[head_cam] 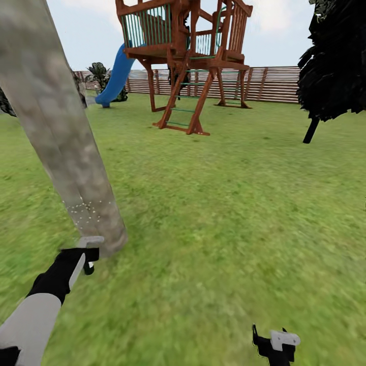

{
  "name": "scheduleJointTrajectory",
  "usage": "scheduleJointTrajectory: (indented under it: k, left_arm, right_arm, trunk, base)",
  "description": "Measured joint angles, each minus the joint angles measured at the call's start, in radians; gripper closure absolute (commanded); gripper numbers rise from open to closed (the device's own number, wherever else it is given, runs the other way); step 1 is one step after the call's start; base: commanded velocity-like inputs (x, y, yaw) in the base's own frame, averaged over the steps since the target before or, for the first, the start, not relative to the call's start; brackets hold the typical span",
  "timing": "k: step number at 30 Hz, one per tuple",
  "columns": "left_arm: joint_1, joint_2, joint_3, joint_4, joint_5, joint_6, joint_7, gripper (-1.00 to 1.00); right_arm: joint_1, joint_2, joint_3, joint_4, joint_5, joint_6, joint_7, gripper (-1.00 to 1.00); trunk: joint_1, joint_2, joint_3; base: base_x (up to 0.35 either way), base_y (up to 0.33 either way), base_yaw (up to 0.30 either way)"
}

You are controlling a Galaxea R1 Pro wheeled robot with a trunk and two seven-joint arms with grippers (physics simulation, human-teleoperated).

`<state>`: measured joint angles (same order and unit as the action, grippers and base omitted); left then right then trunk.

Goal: In the garden, pick up the pesticide atomizer on the floor and spray pesticide onto both trees until each tree trunk is fully covered.

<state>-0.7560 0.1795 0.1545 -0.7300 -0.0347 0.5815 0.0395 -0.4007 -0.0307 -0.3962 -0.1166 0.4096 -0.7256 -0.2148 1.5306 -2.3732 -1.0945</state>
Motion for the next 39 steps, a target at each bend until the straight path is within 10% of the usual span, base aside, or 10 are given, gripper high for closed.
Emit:
scheduleJointTrajectory:
  k: [2,7,12,19,39]
  left_arm:
    - [0.000,-0.015,0.005,0.002,-0.010,-0.004,0.000,1.00]
    - [0.019,0.047,0.009,0.014,-0.005,-0.008,0.000,1.00]
    - [0.021,0.040,0.010,0.022,-0.007,-0.053,0.021,1.00]
    - [0.021,0.038,0.013,0.269,0.004,-0.251,0.081,1.00]
    - [0.044,-0.011,0.013,0.290,0.008,-0.272,0.141,1.00]
  right_arm:
    - [0.000,0.000,0.000,0.000,0.000,0.000,0.000,-1.00]
    - [0.000,0.000,0.000,0.000,0.000,0.000,0.000,-1.00]
    - [0.000,0.000,0.000,0.000,0.000,0.000,0.000,-1.00]
    - [0.000,-0.001,0.000,0.001,0.000,0.000,0.000,-1.00]
    - [0.000,0.001,0.000,0.001,0.000,0.000,0.000,-1.00]
  trunk:
    - [0.000,0.000,0.000]
    - [0.000,0.000,0.000]
    - [0.000,0.000,0.000]
    - [0.000,0.000,0.000]
    - [0.000,0.000,0.000]
  base:
    - [0.056,-0.068,0.163]
    - [0.005,-0.006,0.195]
    - [0.000,0.000,0.009]
    - [0.209,0.000,0.000]
    - [0.169,-0.099,0.118]
